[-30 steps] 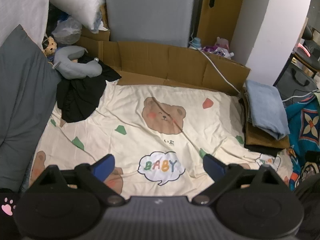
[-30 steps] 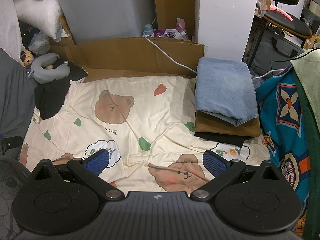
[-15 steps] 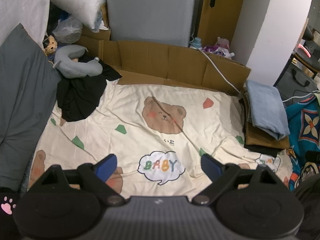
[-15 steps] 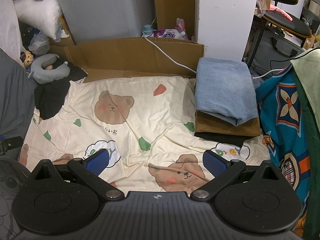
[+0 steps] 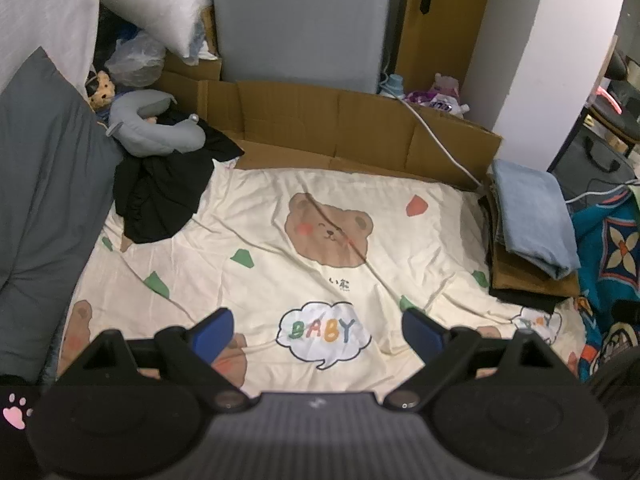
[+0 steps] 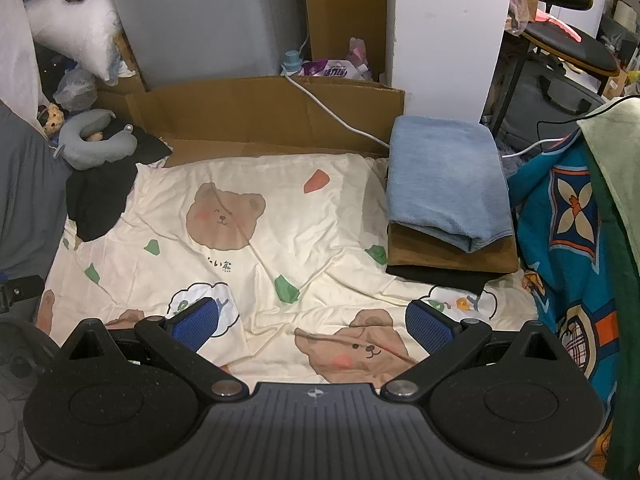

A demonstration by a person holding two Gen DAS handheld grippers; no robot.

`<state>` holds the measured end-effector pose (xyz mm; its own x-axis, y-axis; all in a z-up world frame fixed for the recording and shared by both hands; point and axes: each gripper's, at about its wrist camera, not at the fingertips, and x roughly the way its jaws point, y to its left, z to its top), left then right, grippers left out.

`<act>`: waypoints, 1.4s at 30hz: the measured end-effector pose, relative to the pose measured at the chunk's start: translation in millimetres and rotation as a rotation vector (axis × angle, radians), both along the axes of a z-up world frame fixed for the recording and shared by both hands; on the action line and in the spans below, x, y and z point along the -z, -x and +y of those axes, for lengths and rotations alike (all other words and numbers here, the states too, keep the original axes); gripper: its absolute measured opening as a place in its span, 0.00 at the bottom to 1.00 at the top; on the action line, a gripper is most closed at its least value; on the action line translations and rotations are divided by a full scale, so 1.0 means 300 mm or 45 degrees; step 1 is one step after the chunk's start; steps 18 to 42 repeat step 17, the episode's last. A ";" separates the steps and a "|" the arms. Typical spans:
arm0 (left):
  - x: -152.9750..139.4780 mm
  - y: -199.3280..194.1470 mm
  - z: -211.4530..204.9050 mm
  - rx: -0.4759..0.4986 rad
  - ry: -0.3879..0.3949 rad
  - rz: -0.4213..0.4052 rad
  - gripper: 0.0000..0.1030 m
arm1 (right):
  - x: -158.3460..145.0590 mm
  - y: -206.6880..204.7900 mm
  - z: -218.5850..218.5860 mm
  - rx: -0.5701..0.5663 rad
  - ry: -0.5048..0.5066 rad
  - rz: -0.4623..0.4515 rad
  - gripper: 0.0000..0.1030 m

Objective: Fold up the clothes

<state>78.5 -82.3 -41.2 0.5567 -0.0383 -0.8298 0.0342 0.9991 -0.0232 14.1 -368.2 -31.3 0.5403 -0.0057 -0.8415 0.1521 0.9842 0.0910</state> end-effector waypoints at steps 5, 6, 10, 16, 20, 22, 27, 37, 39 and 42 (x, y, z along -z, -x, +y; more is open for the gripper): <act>-0.001 0.001 -0.002 0.002 -0.015 -0.006 0.90 | 0.000 -0.002 0.002 -0.001 0.013 0.003 1.00; -0.001 0.002 -0.004 0.004 -0.024 -0.007 0.90 | -0.001 0.001 0.000 0.002 0.010 -0.001 1.00; -0.002 0.001 -0.009 -0.001 -0.040 -0.012 0.90 | -0.002 0.008 -0.005 0.009 0.007 -0.011 1.00; -0.003 0.001 -0.019 -0.003 -0.066 -0.011 0.91 | -0.004 0.013 -0.008 0.016 0.007 -0.018 1.00; -0.003 0.002 -0.021 -0.002 -0.069 -0.010 0.91 | -0.005 0.014 -0.009 0.016 0.005 -0.020 1.00; -0.003 0.002 -0.021 -0.002 -0.069 -0.010 0.91 | -0.005 0.014 -0.009 0.016 0.005 -0.020 1.00; -0.003 0.002 -0.021 -0.002 -0.069 -0.010 0.91 | -0.005 0.014 -0.009 0.016 0.005 -0.020 1.00; -0.003 0.002 -0.021 -0.002 -0.069 -0.010 0.91 | -0.005 0.014 -0.009 0.016 0.005 -0.020 1.00; -0.003 0.002 -0.021 -0.002 -0.069 -0.010 0.91 | -0.005 0.014 -0.009 0.016 0.005 -0.020 1.00; -0.003 0.002 -0.021 -0.002 -0.069 -0.010 0.91 | -0.005 0.014 -0.009 0.016 0.005 -0.020 1.00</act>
